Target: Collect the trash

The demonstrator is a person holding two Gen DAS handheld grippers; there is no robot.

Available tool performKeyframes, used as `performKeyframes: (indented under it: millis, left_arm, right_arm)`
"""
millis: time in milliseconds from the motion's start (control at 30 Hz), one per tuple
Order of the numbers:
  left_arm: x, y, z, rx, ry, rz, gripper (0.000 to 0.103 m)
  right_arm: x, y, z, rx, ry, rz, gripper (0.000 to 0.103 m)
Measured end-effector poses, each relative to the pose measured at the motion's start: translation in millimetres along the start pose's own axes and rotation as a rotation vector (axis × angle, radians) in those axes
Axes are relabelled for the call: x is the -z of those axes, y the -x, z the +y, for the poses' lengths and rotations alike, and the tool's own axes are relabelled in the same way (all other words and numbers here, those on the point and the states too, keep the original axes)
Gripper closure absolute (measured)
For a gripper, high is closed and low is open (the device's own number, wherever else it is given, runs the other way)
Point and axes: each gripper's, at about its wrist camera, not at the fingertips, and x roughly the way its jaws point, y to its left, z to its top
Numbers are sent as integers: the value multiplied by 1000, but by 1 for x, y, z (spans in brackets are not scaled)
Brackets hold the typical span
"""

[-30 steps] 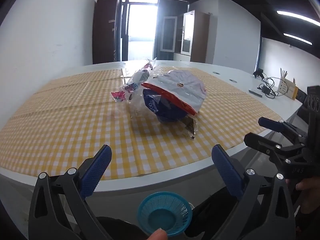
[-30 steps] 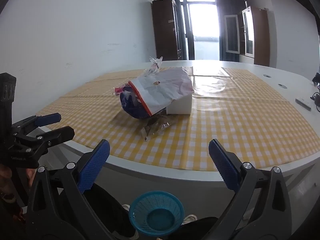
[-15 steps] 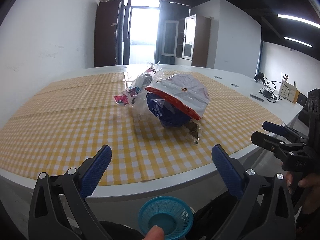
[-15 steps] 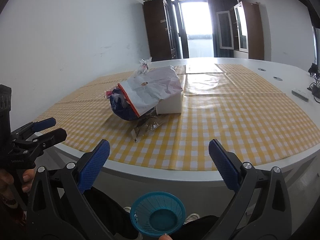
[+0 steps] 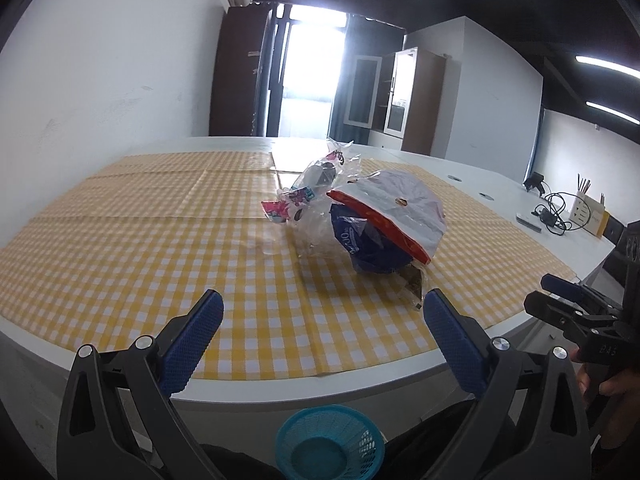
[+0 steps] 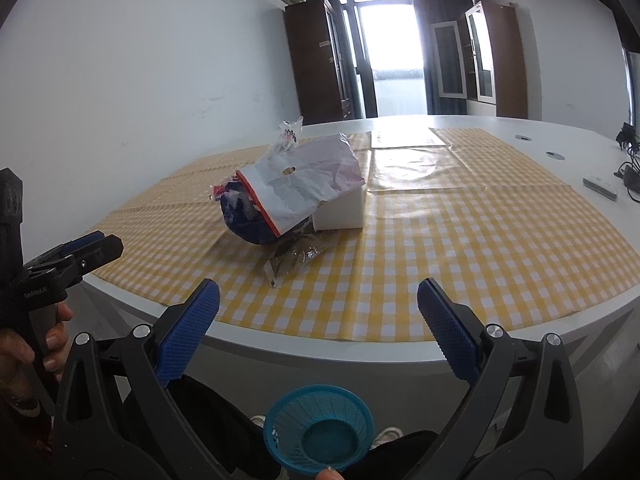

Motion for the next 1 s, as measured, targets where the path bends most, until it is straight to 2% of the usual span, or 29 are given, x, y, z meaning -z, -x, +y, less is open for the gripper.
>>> performKeyframes:
  millis: [233, 667, 867, 1000]
  left_arm:
    - [1, -10, 13, -24, 25, 7, 6]
    - [0, -22, 23, 39, 70, 48, 6]
    - [-5, -21, 32, -7, 71, 45, 6]
    - [-10, -21, 30, 30, 82, 96, 6]
  right_arm:
    - [3, -6, 0, -4, -7, 8, 8]
    - [8, -17, 10, -23, -1, 31, 8]
    - [6, -12, 7, -16, -9, 13, 8]
    - [3, -9, 3, -31, -39, 2, 8]
